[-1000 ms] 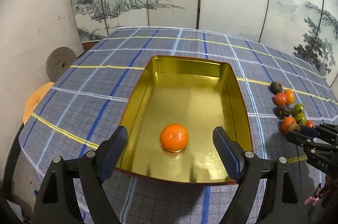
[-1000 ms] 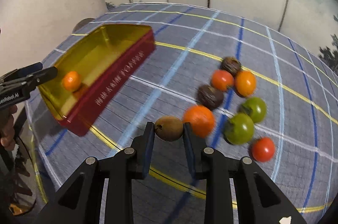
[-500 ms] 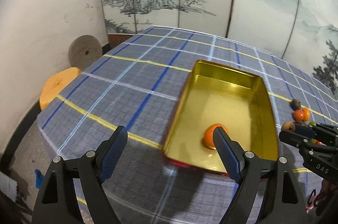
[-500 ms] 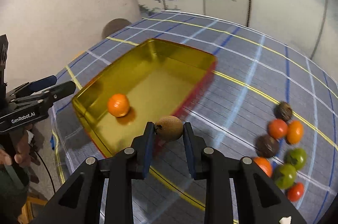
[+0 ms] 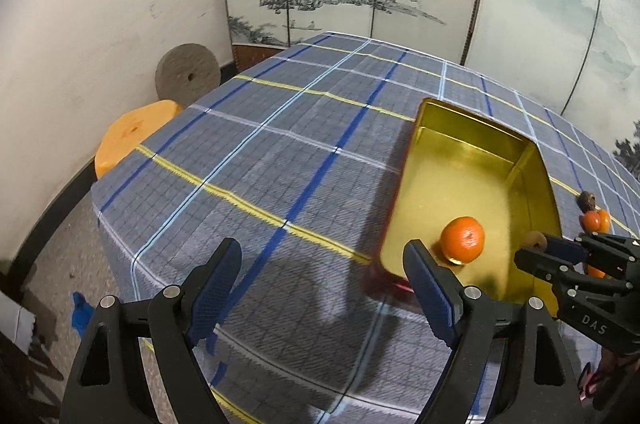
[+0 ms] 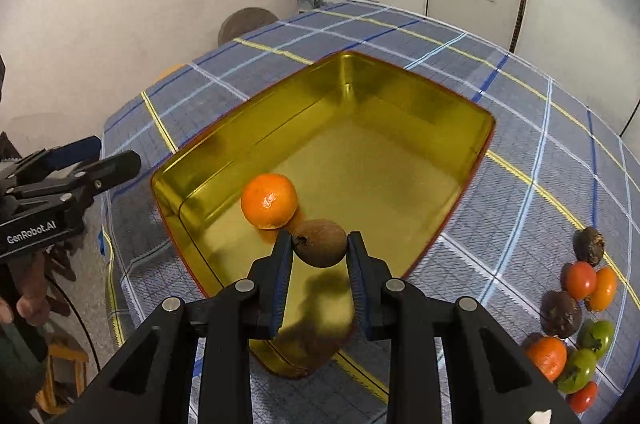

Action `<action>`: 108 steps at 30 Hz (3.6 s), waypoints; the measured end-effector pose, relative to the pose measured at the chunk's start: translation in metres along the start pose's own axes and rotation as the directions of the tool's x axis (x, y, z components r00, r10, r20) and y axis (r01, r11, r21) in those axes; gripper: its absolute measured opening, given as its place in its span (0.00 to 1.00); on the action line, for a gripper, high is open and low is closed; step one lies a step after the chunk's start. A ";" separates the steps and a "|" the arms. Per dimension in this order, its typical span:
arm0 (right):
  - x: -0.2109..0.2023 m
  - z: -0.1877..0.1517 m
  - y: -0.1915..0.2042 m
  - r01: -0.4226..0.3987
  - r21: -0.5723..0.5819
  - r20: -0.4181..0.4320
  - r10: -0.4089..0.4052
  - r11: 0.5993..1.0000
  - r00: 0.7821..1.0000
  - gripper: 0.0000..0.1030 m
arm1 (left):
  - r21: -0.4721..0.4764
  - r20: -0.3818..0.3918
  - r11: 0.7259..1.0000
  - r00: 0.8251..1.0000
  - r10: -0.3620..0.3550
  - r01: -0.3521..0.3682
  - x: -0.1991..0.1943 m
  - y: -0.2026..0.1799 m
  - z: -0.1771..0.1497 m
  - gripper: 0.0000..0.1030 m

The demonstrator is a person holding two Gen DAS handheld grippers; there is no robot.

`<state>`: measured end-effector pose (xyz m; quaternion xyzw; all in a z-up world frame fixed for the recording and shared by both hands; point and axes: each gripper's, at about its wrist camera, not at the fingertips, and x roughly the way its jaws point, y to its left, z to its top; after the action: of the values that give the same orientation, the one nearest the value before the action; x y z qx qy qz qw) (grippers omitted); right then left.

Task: Organize fruits
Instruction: 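Carry the brown kiwi into the tin and open the right gripper, then move the right gripper back and grasp the red tomato, then grasp the second mandarin with the left gripper while the right holds the red tomato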

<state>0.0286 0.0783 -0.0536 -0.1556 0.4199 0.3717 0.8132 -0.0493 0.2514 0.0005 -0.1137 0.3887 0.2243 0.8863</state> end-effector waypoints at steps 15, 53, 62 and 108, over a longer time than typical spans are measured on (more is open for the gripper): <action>0.020 0.001 0.015 0.002 -0.045 -0.041 -0.003 0.999 0.999 0.25 | -0.023 -0.019 1.000 1.000 -0.017 0.016 0.003 0.008 -0.005 0.81; -0.088 -0.066 -0.108 0.232 0.222 0.041 -0.246 0.947 0.968 0.41 | 0.163 -0.010 0.967 0.980 -0.197 0.196 -0.006 -0.089 0.002 0.81; -0.108 -0.136 -0.170 0.328 0.362 -0.045 -0.335 0.872 0.941 0.42 | 0.250 -0.044 0.930 0.963 -0.268 0.270 -0.012 -0.144 -0.006 0.81; -0.095 -0.153 -0.252 0.407 0.420 -0.023 -0.439 0.811 0.898 0.29 | 0.370 -0.237 0.812 0.891 -0.388 0.452 0.025 -0.298 -0.040 0.81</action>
<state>0.0925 -0.2232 -0.0845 -0.0551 0.4131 0.0895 0.9046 0.0851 -0.0159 -0.0371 -0.0225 0.4582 -0.0744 0.8855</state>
